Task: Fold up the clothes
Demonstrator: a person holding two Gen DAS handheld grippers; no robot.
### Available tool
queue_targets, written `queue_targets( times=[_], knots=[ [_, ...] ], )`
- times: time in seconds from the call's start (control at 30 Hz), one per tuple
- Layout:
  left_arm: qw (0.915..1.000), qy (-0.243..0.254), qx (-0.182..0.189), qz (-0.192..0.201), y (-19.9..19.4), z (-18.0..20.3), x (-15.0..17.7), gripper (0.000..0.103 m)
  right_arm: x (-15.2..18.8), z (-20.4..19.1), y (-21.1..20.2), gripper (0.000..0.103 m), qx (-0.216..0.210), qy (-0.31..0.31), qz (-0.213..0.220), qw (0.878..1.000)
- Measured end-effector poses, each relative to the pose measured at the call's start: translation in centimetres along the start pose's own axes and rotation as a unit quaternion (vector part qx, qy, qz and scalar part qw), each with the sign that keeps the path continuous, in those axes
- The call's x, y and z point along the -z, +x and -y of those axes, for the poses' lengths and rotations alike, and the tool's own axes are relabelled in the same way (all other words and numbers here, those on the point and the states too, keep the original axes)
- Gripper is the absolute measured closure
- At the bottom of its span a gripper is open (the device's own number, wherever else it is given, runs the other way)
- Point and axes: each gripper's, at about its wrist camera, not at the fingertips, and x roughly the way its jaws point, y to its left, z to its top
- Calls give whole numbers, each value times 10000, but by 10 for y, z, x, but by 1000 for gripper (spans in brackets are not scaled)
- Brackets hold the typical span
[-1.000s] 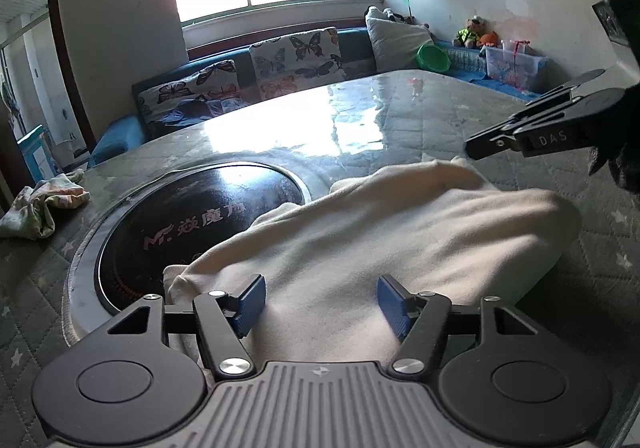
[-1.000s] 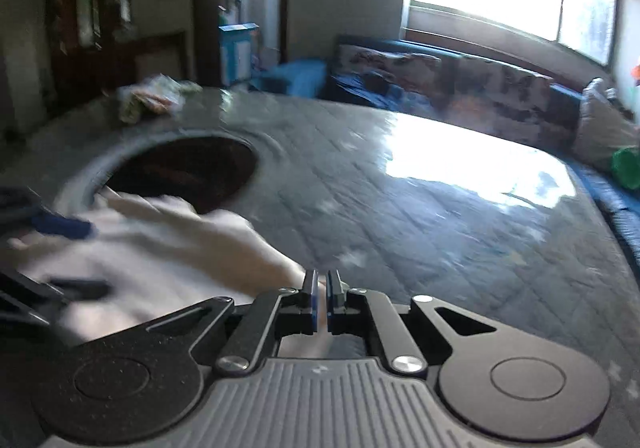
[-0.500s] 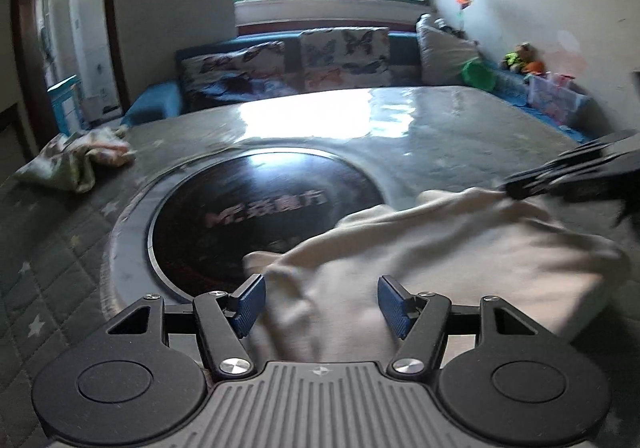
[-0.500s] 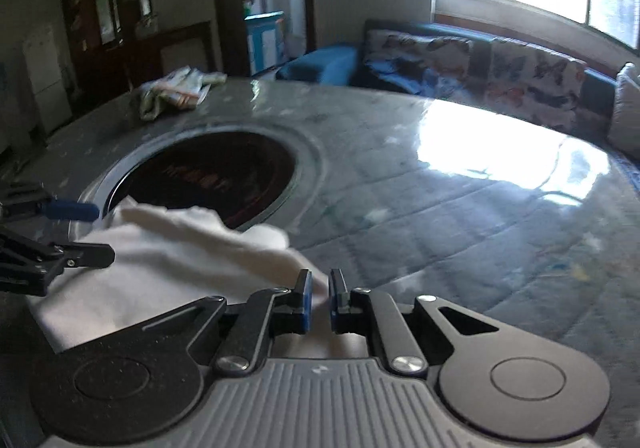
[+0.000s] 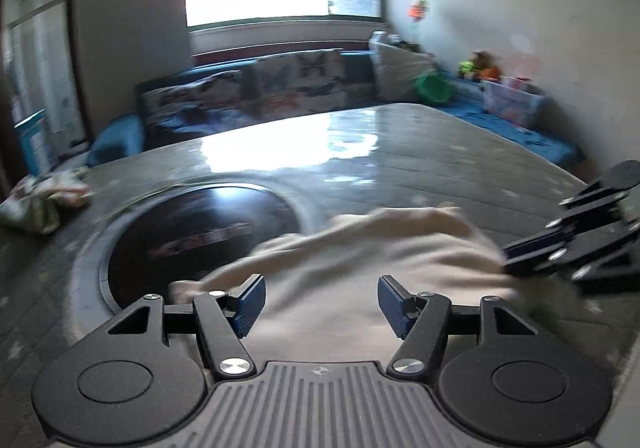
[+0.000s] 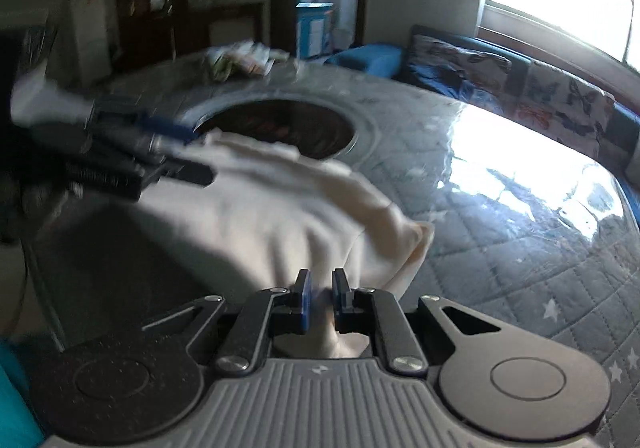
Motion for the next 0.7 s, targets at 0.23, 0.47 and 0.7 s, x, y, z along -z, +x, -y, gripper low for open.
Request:
queue_targets(
  times=[0.23, 0.47, 0.7],
  knots=[
    [9992, 375, 68, -101, 5, 21, 6, 38, 6, 6, -12, 90, 25, 174, 158, 9997],
    [9991, 317, 284, -5, 10, 33, -4, 37, 13, 39, -19, 89, 211, 786, 135, 9966],
    [9978, 463, 380, -277, 24, 42, 6, 37, 25, 29, -8, 87, -196, 488, -38, 9986]
  ],
)
